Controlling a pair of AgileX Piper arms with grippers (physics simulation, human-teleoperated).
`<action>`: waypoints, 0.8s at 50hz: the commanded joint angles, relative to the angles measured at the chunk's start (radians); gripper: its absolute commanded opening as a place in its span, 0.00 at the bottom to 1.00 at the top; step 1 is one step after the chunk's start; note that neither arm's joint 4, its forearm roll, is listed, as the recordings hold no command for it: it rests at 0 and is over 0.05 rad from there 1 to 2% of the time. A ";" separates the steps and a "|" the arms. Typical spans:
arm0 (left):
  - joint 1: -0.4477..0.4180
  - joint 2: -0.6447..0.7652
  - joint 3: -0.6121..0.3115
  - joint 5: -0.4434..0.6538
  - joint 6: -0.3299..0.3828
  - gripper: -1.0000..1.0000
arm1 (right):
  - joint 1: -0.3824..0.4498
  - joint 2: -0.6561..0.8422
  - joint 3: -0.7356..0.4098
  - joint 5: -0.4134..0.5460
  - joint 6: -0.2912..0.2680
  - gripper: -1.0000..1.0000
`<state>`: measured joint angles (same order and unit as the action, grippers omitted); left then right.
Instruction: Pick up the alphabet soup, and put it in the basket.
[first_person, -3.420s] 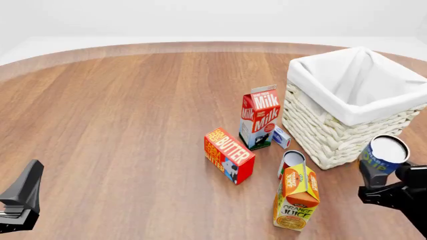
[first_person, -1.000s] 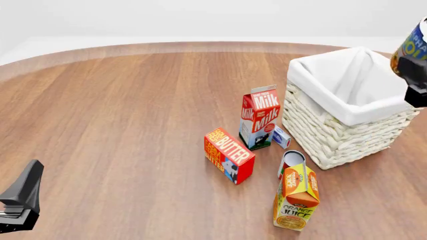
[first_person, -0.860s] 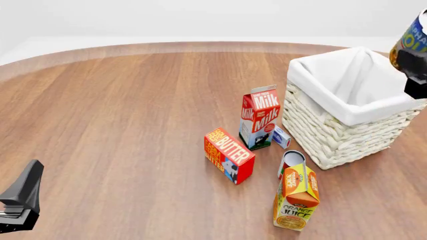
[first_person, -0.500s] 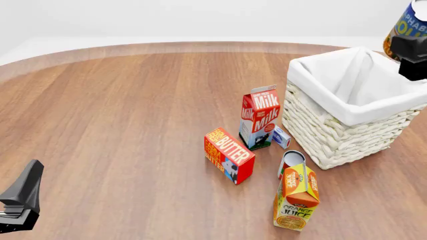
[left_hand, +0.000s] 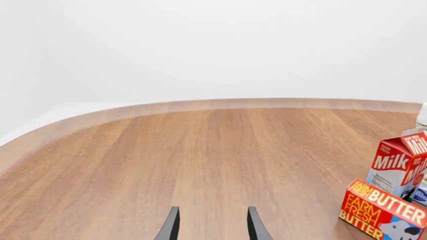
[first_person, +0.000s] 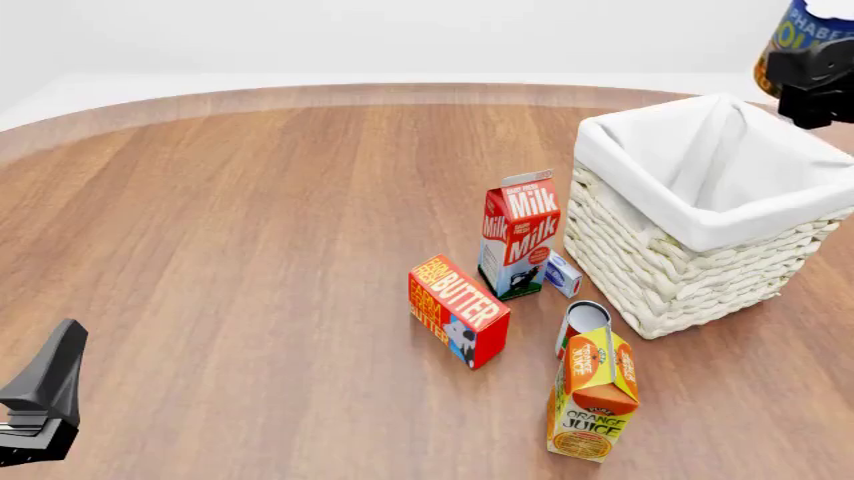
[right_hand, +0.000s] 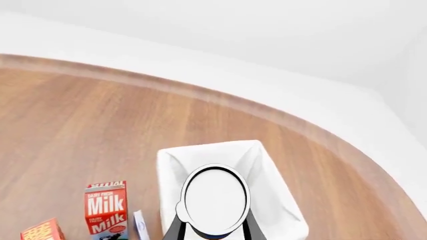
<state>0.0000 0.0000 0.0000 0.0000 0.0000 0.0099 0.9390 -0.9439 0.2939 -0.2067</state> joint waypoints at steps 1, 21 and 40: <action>0.000 0.000 0.000 0.000 0.000 1.00 | -0.017 0.050 -0.049 0.007 0.012 0.00; 0.000 0.000 0.000 0.000 0.000 1.00 | -0.032 0.138 -0.116 0.046 -0.003 0.00; 0.000 0.000 0.000 0.000 0.000 1.00 | -0.052 0.237 -0.188 0.082 0.005 0.00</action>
<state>0.0000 0.0000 0.0000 0.0000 0.0000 -0.0319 1.1354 -1.0895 0.3627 -0.2236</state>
